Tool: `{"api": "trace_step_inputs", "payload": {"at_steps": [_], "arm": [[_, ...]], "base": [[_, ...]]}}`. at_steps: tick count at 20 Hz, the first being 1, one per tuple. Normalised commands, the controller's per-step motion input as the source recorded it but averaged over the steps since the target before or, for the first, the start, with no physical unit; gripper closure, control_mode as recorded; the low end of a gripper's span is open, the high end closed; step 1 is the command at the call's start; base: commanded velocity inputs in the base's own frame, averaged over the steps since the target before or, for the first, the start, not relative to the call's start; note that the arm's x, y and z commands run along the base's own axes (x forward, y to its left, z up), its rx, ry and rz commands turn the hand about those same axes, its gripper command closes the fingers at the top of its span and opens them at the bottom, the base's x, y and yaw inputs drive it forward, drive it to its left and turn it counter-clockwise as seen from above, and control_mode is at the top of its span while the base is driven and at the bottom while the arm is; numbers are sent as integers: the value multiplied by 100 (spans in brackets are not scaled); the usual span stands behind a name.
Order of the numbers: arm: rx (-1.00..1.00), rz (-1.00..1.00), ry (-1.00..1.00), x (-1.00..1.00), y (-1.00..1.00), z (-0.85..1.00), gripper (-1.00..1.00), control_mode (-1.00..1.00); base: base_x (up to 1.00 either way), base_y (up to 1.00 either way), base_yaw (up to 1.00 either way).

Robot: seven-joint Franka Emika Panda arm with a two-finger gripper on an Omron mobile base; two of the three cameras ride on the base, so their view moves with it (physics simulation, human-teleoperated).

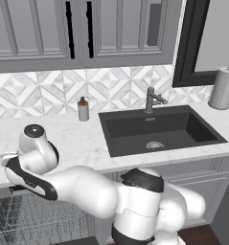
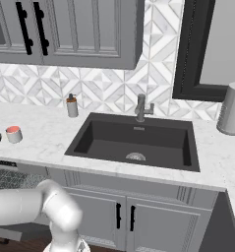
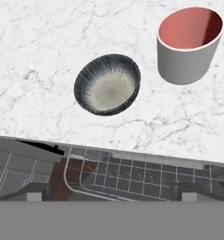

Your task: Pick up the cup and bowl from the counter, place them in the dishwasher, and close the dishwasher door.

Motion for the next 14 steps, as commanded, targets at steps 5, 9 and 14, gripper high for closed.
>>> {"api": "trace_step_inputs", "payload": {"at_steps": [5, 9, 14], "arm": [[0, 0, -2, 4, 23, -7, -100, -100], [0, 0, 0, 0, 18, -1, -100, -100], [0, 0, -2, 2, 17, -2, -100, -100]], "base": [[0, 0, 0], [0, 0, 0], [0, 0, 0]]}}
